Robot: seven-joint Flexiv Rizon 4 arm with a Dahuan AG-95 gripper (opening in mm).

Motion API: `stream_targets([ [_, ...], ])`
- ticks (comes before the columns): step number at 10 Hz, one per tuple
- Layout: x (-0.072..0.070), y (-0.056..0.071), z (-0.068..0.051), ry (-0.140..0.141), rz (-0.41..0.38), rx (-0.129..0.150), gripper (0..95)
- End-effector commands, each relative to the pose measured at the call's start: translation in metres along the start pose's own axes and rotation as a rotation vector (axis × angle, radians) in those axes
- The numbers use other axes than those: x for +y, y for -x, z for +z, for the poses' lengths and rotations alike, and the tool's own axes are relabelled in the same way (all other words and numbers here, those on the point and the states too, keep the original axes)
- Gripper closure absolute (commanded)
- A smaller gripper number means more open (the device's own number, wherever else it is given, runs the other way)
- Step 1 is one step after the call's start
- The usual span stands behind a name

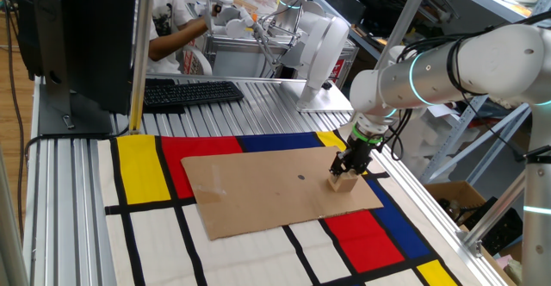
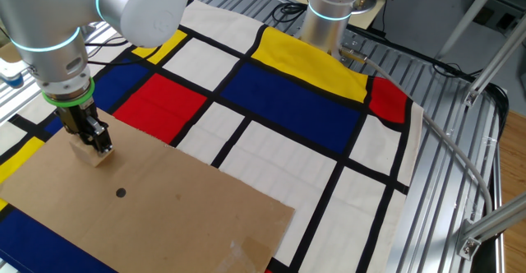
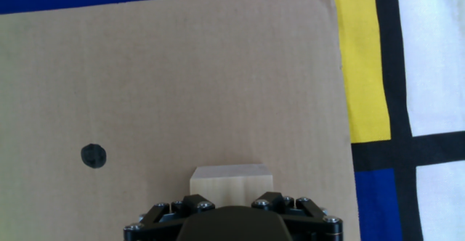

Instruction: Hold a small block with the gripper and sweep it from left to right on the table

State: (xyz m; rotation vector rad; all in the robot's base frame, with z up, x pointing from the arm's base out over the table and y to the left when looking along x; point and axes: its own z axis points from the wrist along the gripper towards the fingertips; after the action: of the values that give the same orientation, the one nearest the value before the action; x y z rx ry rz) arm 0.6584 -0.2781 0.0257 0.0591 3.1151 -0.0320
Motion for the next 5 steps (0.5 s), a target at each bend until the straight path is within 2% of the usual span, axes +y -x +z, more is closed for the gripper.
stream_targets([
  [1,-0.0004,0.0001,0.0006,-0.002,0.0,0.003,95.0],
  [5,-0.0009,0.0004,0.0023,0.01,-0.002,-0.004,95.0],
])
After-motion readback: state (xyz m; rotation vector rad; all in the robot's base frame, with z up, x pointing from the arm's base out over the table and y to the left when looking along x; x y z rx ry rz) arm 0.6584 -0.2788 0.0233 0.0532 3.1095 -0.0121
